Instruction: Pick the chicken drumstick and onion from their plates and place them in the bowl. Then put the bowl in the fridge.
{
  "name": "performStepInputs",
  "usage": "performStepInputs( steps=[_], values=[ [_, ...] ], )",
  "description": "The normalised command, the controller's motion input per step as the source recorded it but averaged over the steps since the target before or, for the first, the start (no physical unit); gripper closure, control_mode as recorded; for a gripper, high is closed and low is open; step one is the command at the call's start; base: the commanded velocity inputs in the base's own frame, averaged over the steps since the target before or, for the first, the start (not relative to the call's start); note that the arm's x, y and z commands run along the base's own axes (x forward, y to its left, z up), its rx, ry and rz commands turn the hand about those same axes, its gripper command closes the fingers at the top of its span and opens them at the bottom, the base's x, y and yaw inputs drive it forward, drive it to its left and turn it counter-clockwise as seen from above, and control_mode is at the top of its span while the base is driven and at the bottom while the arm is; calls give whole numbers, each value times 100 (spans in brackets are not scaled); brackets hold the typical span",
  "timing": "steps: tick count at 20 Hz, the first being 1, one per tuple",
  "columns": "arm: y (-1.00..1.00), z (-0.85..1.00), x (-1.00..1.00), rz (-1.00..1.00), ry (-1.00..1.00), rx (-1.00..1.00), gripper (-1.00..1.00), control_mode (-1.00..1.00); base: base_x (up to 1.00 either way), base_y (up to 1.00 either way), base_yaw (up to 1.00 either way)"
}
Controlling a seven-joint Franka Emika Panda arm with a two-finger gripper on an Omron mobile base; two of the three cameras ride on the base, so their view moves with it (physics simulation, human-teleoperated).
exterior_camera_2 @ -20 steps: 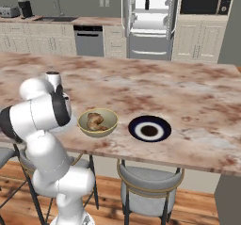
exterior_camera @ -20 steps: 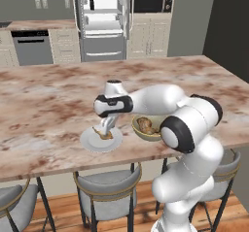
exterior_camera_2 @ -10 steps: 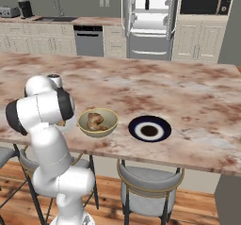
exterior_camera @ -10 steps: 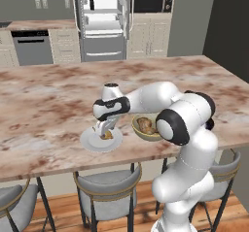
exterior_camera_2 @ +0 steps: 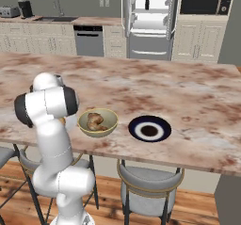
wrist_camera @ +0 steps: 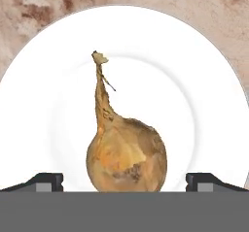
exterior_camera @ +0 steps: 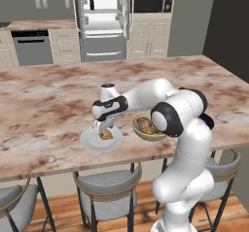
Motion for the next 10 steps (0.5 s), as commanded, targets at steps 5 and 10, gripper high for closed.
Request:
performStepInputs(
  steps=[5,10],
  values=[
    [13,-20,11,0,0,-4,-100,-100,0,0,0],
    [3,-19,0,0,0,-1,-100,-100,0,0,0]
  ],
)
